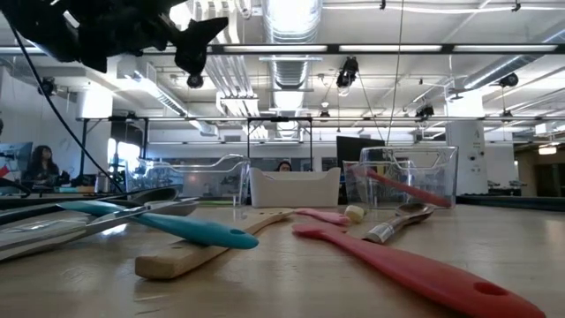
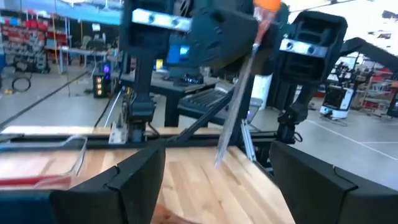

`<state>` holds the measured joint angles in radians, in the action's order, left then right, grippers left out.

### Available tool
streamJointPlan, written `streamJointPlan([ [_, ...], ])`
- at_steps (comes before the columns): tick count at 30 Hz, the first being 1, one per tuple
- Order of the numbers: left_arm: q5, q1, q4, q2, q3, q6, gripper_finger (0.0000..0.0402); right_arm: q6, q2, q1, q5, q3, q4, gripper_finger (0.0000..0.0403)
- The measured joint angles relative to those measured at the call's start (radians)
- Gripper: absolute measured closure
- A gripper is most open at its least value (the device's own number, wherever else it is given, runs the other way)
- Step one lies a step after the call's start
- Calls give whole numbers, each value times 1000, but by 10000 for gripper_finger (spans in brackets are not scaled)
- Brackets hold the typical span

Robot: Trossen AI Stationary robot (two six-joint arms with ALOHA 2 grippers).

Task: Pick & Place Kitchen Items
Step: Put the orange spatula into the left transparent bin

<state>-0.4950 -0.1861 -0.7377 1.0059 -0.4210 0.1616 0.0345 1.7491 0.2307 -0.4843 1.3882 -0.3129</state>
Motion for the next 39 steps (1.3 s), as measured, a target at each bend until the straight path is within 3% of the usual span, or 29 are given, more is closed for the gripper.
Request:
streamJointPlan([
  [9, -2, 15, -107, 45, 2, 2, 111, -17, 61, -63, 89, -12, -127, 395],
  [19, -2, 18, -125, 53, 2, -6, 126, -19, 68, -97, 108, -12, -142, 395],
  [25, -2, 18, -134, 53, 2, -7, 207, -12, 68, -113, 172, -11, -169, 395],
  [34, 7, 19, -140, 54, 2, -8, 382, 20, 68, -124, 215, -16, -168, 394],
  [39, 6, 20, -137, 54, 2, 6, 385, 28, 68, -127, 220, -16, -165, 394],
])
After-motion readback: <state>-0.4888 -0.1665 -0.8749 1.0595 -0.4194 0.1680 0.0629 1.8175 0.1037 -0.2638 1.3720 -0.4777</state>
